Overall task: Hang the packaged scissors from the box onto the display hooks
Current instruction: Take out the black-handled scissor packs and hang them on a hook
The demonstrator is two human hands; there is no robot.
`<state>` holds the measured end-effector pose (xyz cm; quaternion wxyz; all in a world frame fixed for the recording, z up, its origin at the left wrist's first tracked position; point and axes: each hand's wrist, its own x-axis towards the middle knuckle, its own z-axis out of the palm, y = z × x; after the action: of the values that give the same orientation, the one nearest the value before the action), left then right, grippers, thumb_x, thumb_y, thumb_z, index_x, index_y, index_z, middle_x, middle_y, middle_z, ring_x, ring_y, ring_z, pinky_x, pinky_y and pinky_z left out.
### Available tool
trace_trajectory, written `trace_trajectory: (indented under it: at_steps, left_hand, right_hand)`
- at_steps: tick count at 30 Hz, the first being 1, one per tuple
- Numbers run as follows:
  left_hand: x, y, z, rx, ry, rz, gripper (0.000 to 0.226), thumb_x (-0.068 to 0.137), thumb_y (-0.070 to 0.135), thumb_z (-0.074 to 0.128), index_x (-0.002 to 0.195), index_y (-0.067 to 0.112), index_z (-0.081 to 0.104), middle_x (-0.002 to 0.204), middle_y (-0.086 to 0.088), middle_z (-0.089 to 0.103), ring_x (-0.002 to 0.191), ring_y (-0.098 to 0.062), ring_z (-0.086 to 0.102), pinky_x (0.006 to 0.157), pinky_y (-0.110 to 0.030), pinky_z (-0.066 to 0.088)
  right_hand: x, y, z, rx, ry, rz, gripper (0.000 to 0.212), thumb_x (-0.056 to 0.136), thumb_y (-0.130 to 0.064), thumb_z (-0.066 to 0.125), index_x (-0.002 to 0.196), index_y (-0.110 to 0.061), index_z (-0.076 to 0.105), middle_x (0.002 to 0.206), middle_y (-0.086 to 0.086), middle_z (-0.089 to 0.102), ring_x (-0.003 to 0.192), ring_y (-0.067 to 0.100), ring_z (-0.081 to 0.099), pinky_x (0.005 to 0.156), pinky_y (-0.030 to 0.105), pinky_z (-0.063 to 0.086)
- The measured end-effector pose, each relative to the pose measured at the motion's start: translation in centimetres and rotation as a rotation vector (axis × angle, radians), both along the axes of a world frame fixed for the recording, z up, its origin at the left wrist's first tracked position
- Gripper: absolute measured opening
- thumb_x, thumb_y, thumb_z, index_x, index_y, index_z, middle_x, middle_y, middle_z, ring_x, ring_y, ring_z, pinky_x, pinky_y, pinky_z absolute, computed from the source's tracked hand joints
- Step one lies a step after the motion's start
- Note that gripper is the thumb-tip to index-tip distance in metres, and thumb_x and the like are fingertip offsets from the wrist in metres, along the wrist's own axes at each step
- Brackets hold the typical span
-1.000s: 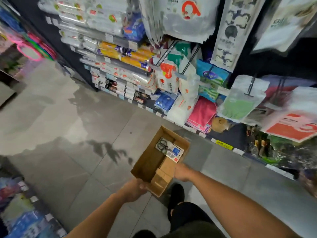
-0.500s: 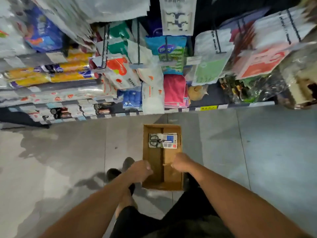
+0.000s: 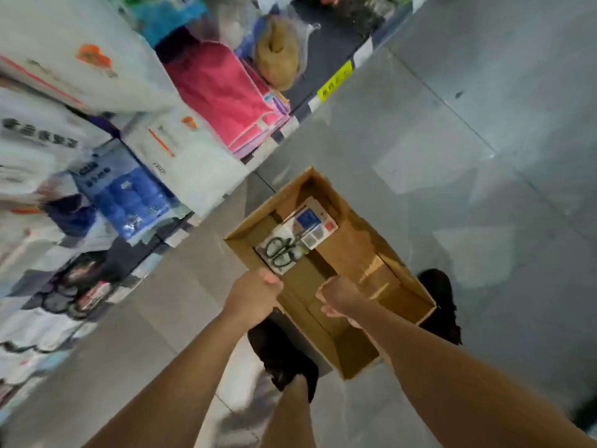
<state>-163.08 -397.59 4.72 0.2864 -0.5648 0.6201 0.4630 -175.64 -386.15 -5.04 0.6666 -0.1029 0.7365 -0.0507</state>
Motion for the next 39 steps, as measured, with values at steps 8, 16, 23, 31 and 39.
trace_trajectory:
  at_steps: [8,16,23,31,39]
  left_hand:
    - [0.0,-2.0,-14.7,-0.019,0.076,0.089,0.014,0.095,0.031,0.056,0.100,0.019,0.063,0.101,-0.006,0.068,0.098,-0.024,0.064,0.095,-0.045,0.051]
    - [-1.1,-5.2,-20.4,-0.069,0.113,0.102,0.006,0.093,0.025,0.061,0.090,0.026,0.065,0.094,0.001,0.070,0.092,-0.018,0.067,0.092,-0.045,0.054]
    - [-2.2,-7.1,-22.4,-0.177,0.040,0.117,0.016,0.093,0.017,0.054,0.089,0.028,0.065,0.095,0.003,0.068,0.091,-0.020,0.063,0.086,-0.040,0.053]
    - [-5.0,-7.5,-25.1,-0.199,-0.060,-0.068,0.040,0.085,0.015,0.071,0.122,0.014,0.056,0.120,-0.007,0.062,0.111,-0.025,0.058,0.089,-0.034,0.048]
    - [-7.7,-5.1,-33.1,-0.288,-0.250,-0.219,0.108,0.064,0.034,0.088,0.148,0.012,0.024,0.151,-0.017,0.029,0.140,-0.036,0.029,0.109,-0.048,0.037]
  right_hand:
    - [3.6,-2.0,-16.1,0.054,-0.082,-0.821,0.044,0.095,-0.015,0.058,0.136,-0.009,0.044,0.125,0.011,0.055,0.121,0.031,0.052,0.099,0.037,0.043]
    - [6.1,-5.8,-22.2,0.001,-0.035,-1.111,0.025,0.092,-0.016,0.063,0.113,-0.005,0.062,0.112,0.013,0.068,0.084,0.023,0.066,0.067,0.023,0.047]
    - [3.9,-8.7,-21.5,-0.079,0.022,-1.256,0.035,0.094,-0.013,0.058,0.124,0.003,0.052,0.123,0.025,0.061,0.110,0.039,0.061,0.090,0.044,0.052]
    - [1.4,1.1,-14.7,0.069,-0.106,-1.308,0.020,0.097,-0.010,0.052,0.110,-0.021,0.061,0.103,0.007,0.071,0.093,0.027,0.070,0.075,0.046,0.058]
    - [0.6,9.0,-14.0,0.124,0.012,-1.135,0.011,0.094,-0.025,0.058,0.101,-0.028,0.066,0.096,0.006,0.075,0.092,0.031,0.071,0.088,0.058,0.052]
